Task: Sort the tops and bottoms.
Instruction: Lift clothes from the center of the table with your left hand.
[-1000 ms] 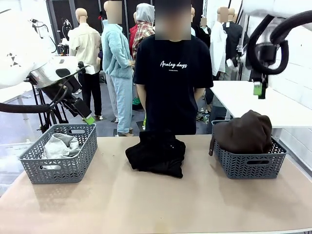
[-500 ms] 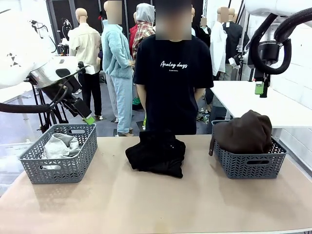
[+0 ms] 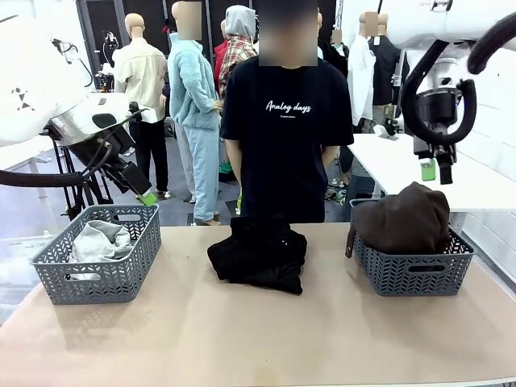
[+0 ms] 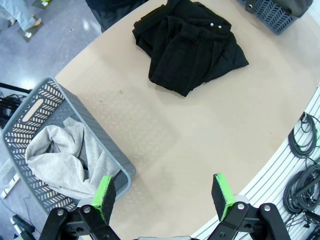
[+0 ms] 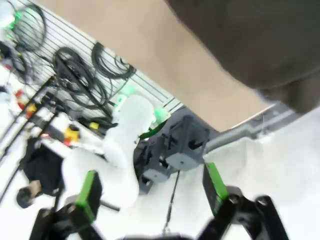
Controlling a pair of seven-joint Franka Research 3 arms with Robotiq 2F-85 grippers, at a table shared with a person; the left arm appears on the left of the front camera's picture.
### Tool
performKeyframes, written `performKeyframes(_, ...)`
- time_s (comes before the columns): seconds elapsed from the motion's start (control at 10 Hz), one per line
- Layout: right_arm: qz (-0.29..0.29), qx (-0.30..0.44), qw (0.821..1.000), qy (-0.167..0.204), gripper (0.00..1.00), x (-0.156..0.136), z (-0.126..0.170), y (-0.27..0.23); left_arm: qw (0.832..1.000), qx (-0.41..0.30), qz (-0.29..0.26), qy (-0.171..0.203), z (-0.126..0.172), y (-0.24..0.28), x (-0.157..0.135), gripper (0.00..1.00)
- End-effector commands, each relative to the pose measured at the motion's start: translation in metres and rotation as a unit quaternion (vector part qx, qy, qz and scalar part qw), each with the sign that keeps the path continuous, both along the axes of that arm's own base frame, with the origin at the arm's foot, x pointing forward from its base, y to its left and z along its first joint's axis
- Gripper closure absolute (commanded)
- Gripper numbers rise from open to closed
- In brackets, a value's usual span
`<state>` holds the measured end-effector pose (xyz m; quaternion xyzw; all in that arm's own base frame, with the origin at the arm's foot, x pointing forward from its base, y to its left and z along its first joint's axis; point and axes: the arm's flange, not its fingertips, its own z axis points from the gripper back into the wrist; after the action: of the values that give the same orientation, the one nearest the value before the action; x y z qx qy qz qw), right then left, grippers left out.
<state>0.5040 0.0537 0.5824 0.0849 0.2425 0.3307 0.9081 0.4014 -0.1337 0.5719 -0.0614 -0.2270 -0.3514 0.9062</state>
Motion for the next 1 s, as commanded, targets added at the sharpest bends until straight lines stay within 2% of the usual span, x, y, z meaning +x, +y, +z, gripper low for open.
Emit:
performKeyframes(0.0, -0.033, -0.01, 0.998, -0.055, 0.0, -0.062, -0.028, -0.004, 1.0, -0.005, -0.007, 0.001, 0.001, 0.002, 0.0, 0.0)
performKeyframes(0.2, -0.004, 0.018, 0.991, -0.133, 0.0, -0.088, -0.042, -0.001, 1.0, -0.005, -0.007, 0.001, 0.001, 0.002, 0.0, 0.0)
performKeyframes(0.3, 0.0, 0.034, 0.978, -0.207, 0.0, -0.091, -0.046, -0.004, 1.0, -0.005, -0.007, 0.001, 0.001, 0.002, 0.0, 0.0)
performKeyframes(0.5, 0.016, 0.069, 0.961, -0.269, 0.0, -0.082, -0.038, -0.011, 1.0, -0.005, -0.007, 0.001, 0.001, 0.002, 0.0, 0.0)
performKeyframes(0.7, 0.002, 0.082, 0.94, -0.332, 0.0, -0.068, -0.013, -0.015, 1.0, -0.005, -0.007, 0.001, 0.001, 0.002, 0.0, 0.0)
performKeyframes(0.9, -0.02, 0.107, 0.919, -0.379, 0.0, -0.067, 0.009, -0.018, 1.0, -0.005, -0.007, 0.001, 0.001, 0.002, 0.0, 0.0)
